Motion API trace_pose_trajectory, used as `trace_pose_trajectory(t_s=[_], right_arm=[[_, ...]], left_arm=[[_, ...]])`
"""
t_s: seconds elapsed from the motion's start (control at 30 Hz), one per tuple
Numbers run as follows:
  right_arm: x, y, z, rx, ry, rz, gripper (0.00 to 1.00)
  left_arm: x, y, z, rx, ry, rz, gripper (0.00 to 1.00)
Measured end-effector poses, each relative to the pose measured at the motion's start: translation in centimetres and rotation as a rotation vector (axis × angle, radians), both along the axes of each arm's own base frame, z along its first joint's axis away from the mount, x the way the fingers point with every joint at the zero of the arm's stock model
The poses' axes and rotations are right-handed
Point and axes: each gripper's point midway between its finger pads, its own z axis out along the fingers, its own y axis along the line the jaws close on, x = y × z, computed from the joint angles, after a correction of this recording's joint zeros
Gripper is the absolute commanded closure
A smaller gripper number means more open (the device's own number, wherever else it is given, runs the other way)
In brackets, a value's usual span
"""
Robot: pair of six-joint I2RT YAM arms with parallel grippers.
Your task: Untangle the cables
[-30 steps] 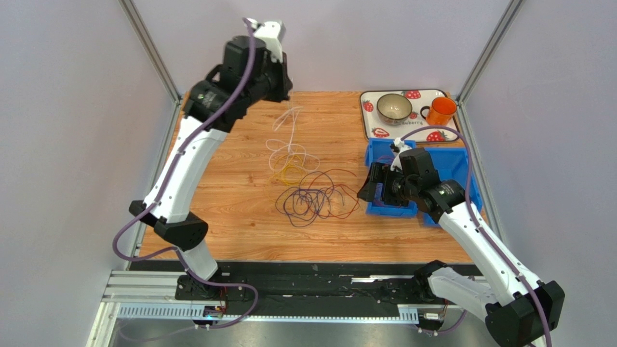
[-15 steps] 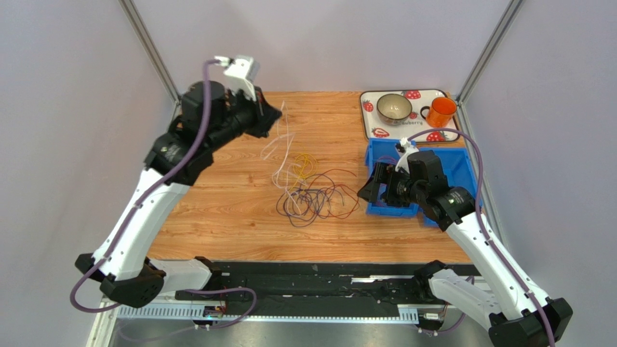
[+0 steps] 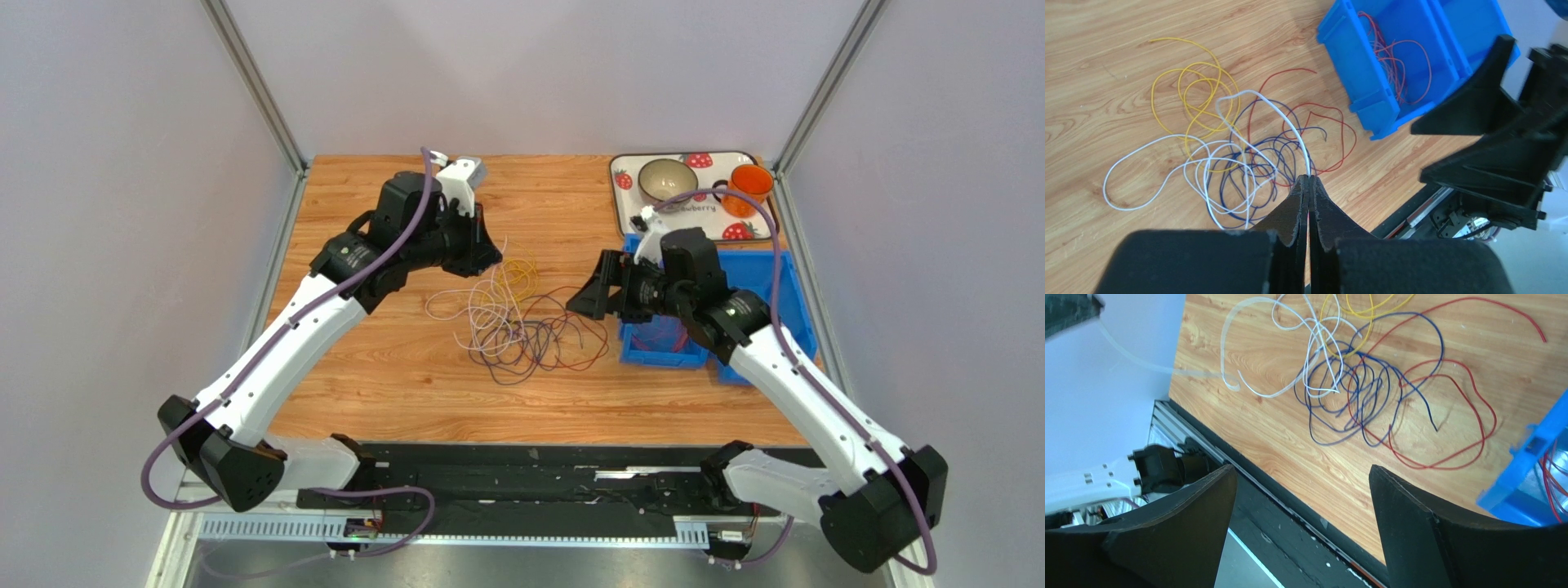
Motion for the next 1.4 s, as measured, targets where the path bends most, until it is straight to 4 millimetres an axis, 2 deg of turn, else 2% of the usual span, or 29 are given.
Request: trace_pose_trajectory(t_s=[0.17,0.33,0.43,0.53,0.7,0.8,0.97,1.07,1.13,1.23,1.4], right_arm=[[3.2,2.1,-0.1,0.01,0.036,-0.019,0.2],[4.4,5.1,-0.8,0.003,0.068,0.023,0.21],[4.1,6.8,-0.7,0.006,0.066,0.062,0.21],[3.7,7.7,0.0,0.022,0.044,0.087,0.21],[3.5,7.8,1.7,0.046,0.001,0.095,0.22],[2.8,7.3,4.3,0.084,-0.071,0.105,0.21],[0.5,6.6,10.1,0.184,-0.268,0.163,0.21],[-0.8,7.1,12.1,0.221,-0.35,0.222,0.21],[-1.6,7.8,12.4,0.224,-0.377,0.265,0.21],[-2.7,9.4,11.6,0.2,-0.39,0.328,0.22],[-2.9,11.0,10.9,0.163,-0.409,0.364,0.22]], left_arm=[[-0.6,0.0,0.9,-0.022,-0.015,-0.019,1.0],[-1.4,0.3,1.8,-0.033,-0.029,-0.03,1.0],[-1.9,0.4,3.5,-0.057,-0.059,-0.046,1.0],[-2.4,0.5,5.7,-0.083,-0.099,-0.062,1.0],[-2.9,0.6,9.1,-0.129,-0.164,-0.077,1.0],[-3.1,0.6,9.5,-0.139,-0.166,-0.076,1.0],[-3.1,0.3,9.0,-0.161,-0.135,-0.068,1.0],[-3.2,0.0,8.9,-0.178,-0.113,-0.067,1.0],[-3.3,-0.2,9.1,-0.196,-0.101,-0.067,1.0],[-3.3,-0.6,9.4,-0.228,-0.084,-0.062,1.0],[-3.2,-1.0,9.8,-0.28,-0.043,-0.04,1.0]])
